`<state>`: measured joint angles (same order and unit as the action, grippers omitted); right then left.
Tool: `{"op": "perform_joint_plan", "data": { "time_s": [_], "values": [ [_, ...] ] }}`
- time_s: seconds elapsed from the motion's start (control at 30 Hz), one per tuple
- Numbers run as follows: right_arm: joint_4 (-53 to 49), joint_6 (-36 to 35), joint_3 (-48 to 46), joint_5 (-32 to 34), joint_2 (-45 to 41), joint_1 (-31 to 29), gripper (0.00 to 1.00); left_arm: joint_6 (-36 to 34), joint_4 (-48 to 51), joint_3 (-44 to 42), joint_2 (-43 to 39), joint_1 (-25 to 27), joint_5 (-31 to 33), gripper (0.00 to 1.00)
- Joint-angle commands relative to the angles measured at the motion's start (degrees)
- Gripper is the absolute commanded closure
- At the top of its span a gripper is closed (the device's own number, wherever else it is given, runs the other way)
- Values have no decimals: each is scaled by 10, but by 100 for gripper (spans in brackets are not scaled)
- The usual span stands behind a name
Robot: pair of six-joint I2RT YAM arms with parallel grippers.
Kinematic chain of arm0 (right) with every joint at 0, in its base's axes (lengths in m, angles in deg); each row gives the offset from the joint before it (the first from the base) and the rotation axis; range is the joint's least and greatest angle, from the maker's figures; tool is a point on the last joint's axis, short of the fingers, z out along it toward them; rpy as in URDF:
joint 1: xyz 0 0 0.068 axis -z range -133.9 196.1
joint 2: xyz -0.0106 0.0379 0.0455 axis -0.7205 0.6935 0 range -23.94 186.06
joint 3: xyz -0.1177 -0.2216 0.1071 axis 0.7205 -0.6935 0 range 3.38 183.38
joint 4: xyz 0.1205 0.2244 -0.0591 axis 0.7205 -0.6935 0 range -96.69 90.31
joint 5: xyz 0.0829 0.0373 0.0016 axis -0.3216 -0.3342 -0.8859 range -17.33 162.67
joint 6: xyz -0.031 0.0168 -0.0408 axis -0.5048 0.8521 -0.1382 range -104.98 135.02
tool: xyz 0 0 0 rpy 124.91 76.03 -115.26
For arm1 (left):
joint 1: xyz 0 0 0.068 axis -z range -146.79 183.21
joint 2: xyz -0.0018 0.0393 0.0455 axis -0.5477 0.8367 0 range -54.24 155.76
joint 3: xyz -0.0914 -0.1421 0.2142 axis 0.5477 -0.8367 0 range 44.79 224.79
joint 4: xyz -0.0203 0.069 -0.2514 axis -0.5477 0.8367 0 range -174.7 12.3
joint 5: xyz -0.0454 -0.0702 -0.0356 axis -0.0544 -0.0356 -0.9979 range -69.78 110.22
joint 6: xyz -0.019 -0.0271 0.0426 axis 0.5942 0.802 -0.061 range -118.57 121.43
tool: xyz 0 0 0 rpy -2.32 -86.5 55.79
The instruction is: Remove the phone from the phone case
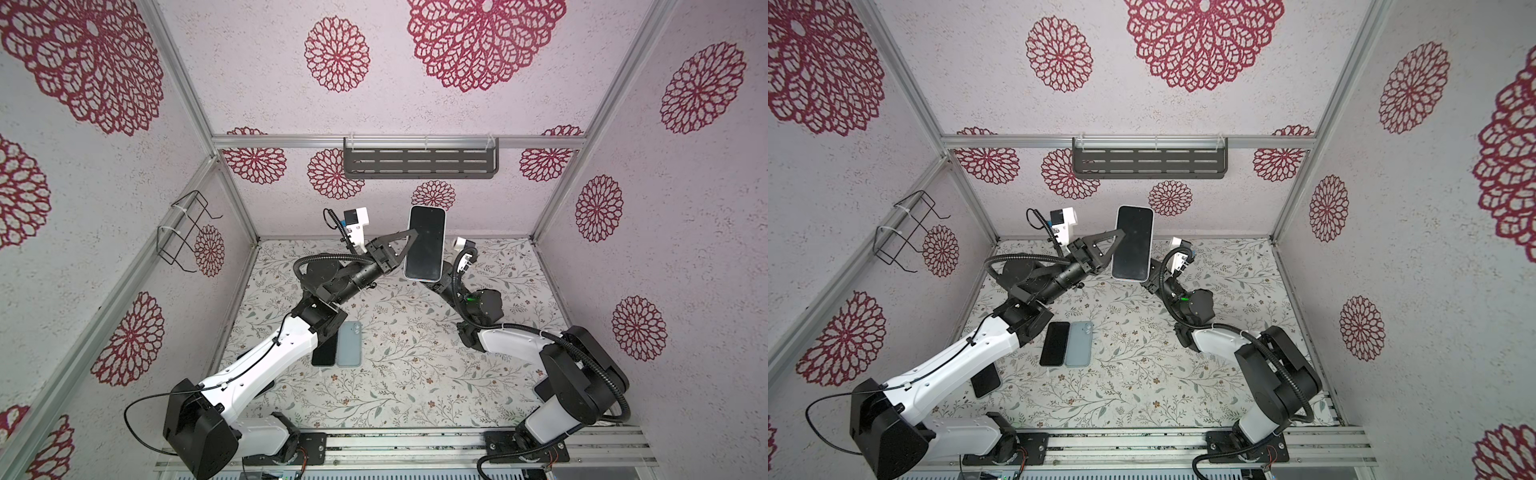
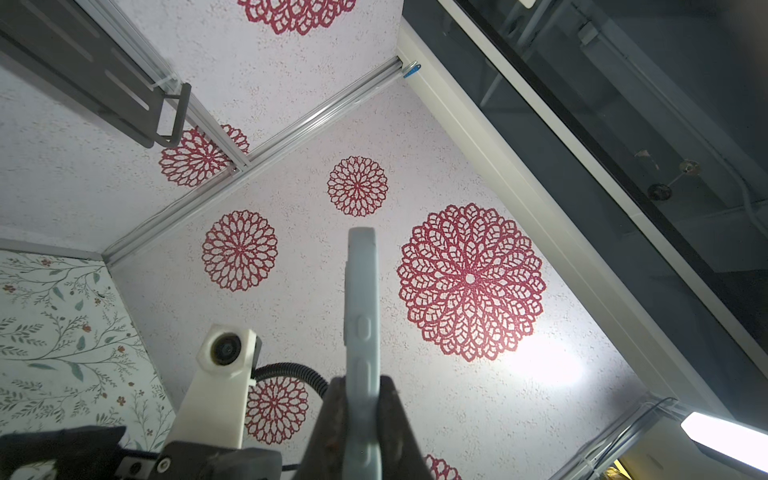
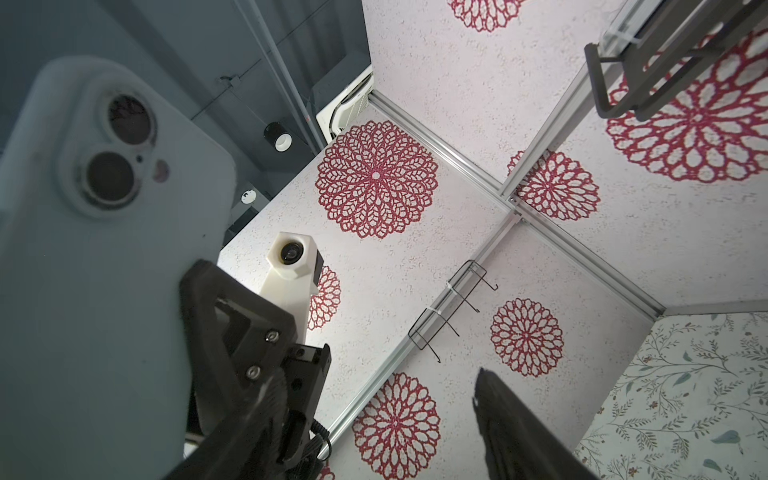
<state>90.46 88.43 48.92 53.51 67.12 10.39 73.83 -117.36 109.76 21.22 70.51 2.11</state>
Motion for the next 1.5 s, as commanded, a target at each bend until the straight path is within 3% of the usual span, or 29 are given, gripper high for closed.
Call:
{"op": "perform_joint_plan", "data": {
  "time_s": [0.0,0.4,0.7,1.23,1.47],
  "values": [
    [65,6,8,4,-12,0,26,-7,-36,6,-7,-5,4,100],
    [65,-31,-78,-48,-91,-50,20,-19,-24,23,-5,-75,18,100],
    [19,-50,-70,-44,-125,-52,21,-3,-53,-5,1,-76,10,100],
    [54,-1,-36,-45,-67,-34,32,13,-77,-39,-24,-66,6,100],
    [64,11,-32,-40,-48,-31,43,13,-79,-40,-27,-60,4,100]
  ]
}}
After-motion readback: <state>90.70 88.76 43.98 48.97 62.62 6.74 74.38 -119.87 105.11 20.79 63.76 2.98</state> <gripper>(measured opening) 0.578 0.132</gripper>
